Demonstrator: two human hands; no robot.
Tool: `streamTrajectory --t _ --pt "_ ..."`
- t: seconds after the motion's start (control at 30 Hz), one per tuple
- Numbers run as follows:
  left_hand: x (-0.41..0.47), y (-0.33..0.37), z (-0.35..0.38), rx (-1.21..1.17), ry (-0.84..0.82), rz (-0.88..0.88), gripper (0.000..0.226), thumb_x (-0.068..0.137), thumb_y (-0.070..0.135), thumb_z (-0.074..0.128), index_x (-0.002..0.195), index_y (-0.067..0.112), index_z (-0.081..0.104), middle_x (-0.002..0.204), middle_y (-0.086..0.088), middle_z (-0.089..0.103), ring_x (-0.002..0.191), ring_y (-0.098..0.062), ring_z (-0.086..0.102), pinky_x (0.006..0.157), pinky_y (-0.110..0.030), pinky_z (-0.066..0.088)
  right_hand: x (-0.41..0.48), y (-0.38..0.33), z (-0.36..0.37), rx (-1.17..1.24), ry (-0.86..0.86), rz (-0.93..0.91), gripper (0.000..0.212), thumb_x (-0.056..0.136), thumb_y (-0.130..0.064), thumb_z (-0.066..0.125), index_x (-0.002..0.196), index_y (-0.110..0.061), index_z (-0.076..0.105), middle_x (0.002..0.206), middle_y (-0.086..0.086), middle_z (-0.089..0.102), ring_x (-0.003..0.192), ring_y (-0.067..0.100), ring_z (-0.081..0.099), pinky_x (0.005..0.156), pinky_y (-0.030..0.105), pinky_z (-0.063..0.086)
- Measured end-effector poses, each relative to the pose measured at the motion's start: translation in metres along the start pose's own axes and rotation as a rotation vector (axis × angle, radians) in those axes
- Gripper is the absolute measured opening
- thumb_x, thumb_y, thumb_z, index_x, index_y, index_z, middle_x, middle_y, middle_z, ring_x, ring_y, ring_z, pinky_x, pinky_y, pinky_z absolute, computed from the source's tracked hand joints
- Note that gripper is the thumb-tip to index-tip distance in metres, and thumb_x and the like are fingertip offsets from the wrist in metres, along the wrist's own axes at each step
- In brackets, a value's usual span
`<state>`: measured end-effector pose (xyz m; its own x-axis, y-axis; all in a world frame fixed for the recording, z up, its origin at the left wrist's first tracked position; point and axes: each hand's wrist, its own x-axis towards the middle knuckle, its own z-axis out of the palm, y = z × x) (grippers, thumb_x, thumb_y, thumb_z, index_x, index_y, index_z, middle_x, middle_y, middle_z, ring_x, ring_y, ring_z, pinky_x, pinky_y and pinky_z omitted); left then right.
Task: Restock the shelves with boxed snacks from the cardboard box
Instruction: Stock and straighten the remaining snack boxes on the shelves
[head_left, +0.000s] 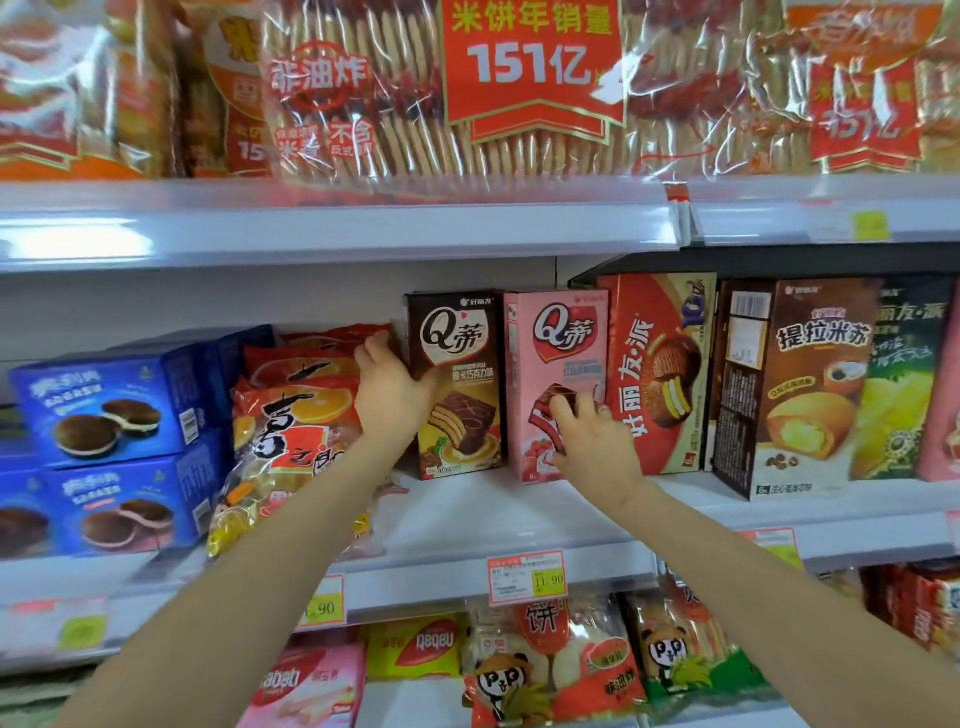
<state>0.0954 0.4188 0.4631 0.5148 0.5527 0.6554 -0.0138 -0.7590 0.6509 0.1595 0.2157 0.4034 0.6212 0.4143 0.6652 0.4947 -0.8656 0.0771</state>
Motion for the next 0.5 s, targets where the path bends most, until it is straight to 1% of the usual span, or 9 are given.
streamTrajectory --t 0.03,0.1,0.17,0.2,0.27,0.37,0.43,0.5 --pt "0.011 -0.001 -0.001 -0.041 -0.105 -0.051 0.075 0.075 0.035 0.075 0.129 0.003 0.035 0.128 -0.016 0.047 0.111 -0.034 0.053 0.087 -0.042 0.048 0.001 0.000 0.001 -0.004 0.000 0.004 0.083 0.029 -0.026 0.093 0.093 -0.012 0.042 0.074 0.012 0.056 0.049 0.027 0.055 0.035 0.024 0.034" --pt "0.027 -0.002 0.002 -0.137 -0.292 -0.151 0.078 0.074 0.031 0.077 0.132 0.007 0.031 0.126 -0.010 0.053 0.107 -0.030 0.058 0.087 -0.043 0.052 0.001 0.000 0.004 0.001 0.003 0.008 0.082 0.029 -0.025 0.093 0.092 -0.011 0.042 0.074 0.012 0.056 0.049 0.027 0.055 0.035 0.024 0.035" --pt "0.037 -0.001 0.007 -0.207 -0.391 -0.229 0.075 0.073 0.026 0.079 0.131 0.007 0.034 0.118 -0.005 0.056 0.100 -0.023 0.059 0.084 -0.038 0.054 0.001 0.003 0.005 0.009 0.003 0.002 0.076 0.033 -0.023 0.092 0.090 -0.010 0.044 0.075 0.012 0.056 0.047 0.027 0.055 0.035 0.024 0.033" --pt "0.041 -0.001 0.009 -0.242 -0.409 -0.246 0.073 0.072 0.024 0.080 0.129 0.007 0.038 0.119 -0.006 0.058 0.099 -0.022 0.060 0.084 -0.037 0.054 0.001 0.005 0.006 0.021 0.006 -0.003 0.069 0.037 -0.022 0.091 0.089 -0.009 0.047 0.076 0.012 0.056 0.048 0.027 0.055 0.036 0.023 0.032" --pt "0.046 -0.002 0.012 -0.292 -0.428 -0.262 0.069 0.070 0.022 0.081 0.126 0.008 0.043 0.118 -0.009 0.061 0.100 -0.024 0.062 0.086 -0.039 0.054 -0.001 0.009 0.005 0.074 0.002 -0.007 0.052 0.050 -0.019 0.087 0.088 -0.008 0.053 0.080 0.011 0.056 0.052 0.028 0.056 0.041 0.025 0.030" --pt "0.047 -0.002 0.013 -0.215 -0.445 -0.241 0.068 0.071 0.023 0.080 0.125 0.007 0.042 0.115 -0.008 0.060 0.098 -0.025 0.061 0.084 -0.038 0.054 -0.003 0.014 0.002 0.138 0.036 -0.043 0.038 0.064 -0.016 0.080 0.093 -0.006 0.056 0.086 0.013 0.055 0.060 0.031 0.058 0.046 0.027 0.033" --pt "0.048 -0.001 0.013 -0.196 -0.466 -0.252 0.069 0.071 0.023 0.081 0.125 0.007 0.041 0.115 -0.007 0.059 0.091 -0.021 0.060 0.073 -0.033 0.056 -0.003 0.014 -0.002 0.141 0.046 -0.056 0.036 0.073 -0.017 0.074 0.102 -0.007 0.056 0.094 0.012 0.054 0.068 0.031 0.059 0.051 0.029 0.038" --pt "0.050 0.003 0.009 -0.248 -0.513 -0.305 0.066 0.070 0.019 0.081 0.123 0.006 0.043 0.111 -0.008 0.061 0.078 -0.016 0.061 0.059 -0.026 0.055 -0.001 0.010 -0.008 0.140 0.030 -0.074 0.037 0.078 -0.021 0.070 0.109 -0.010 0.054 0.099 0.010 0.053 0.074 0.031 0.060 0.055 0.030 0.041"
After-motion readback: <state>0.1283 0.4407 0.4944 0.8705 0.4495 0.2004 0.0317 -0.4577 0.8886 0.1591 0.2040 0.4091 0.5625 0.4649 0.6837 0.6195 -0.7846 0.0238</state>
